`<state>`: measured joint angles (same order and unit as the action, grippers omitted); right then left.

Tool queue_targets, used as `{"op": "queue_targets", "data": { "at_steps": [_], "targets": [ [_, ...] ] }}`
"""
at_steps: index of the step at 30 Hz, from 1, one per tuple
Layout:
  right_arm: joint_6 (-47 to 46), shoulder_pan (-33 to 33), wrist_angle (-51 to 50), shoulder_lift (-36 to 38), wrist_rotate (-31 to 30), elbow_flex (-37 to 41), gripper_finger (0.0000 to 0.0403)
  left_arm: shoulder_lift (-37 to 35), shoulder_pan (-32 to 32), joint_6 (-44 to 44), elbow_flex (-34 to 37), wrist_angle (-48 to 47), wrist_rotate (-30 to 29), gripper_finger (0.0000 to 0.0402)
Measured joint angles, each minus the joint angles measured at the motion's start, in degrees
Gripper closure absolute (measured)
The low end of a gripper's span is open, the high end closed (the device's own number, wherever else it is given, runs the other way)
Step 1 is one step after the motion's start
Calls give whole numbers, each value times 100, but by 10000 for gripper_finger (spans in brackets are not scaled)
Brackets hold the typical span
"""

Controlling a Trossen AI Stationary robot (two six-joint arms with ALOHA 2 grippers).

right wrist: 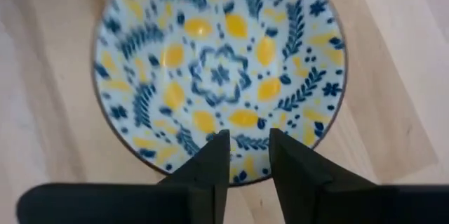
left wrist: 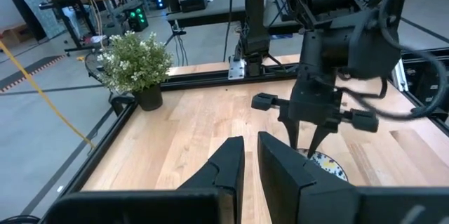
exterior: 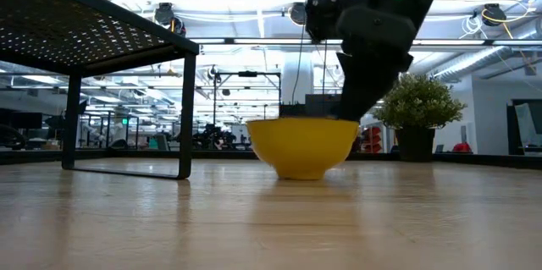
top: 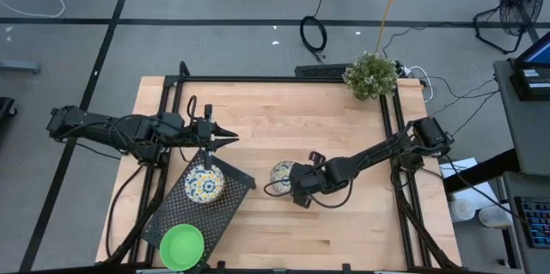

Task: Pick & Place Mini bowls
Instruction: Stack the yellow patterned bowl on the yellow patterned bowls on the shelf

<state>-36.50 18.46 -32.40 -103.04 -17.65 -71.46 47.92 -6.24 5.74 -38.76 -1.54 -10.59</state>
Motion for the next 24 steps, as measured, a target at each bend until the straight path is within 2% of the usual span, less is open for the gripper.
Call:
{"op": "queue_targets", "data": {
  "at_steps": [9,14,18,24],
  "targets": [
    [315,-2,422,223,120,-12,263,2,0,2,0,-4,-2,353],
    [298,-89,199,534,114,-7,227,2,2,2,0,-16,-2,353],
    [8,-267,-421,777,100,0,202,2,2,0,0,-48,-2,353],
    [-296,-517,-744,713,172,53,191,2,2,1,0,-48,0,353]
  ]
}}
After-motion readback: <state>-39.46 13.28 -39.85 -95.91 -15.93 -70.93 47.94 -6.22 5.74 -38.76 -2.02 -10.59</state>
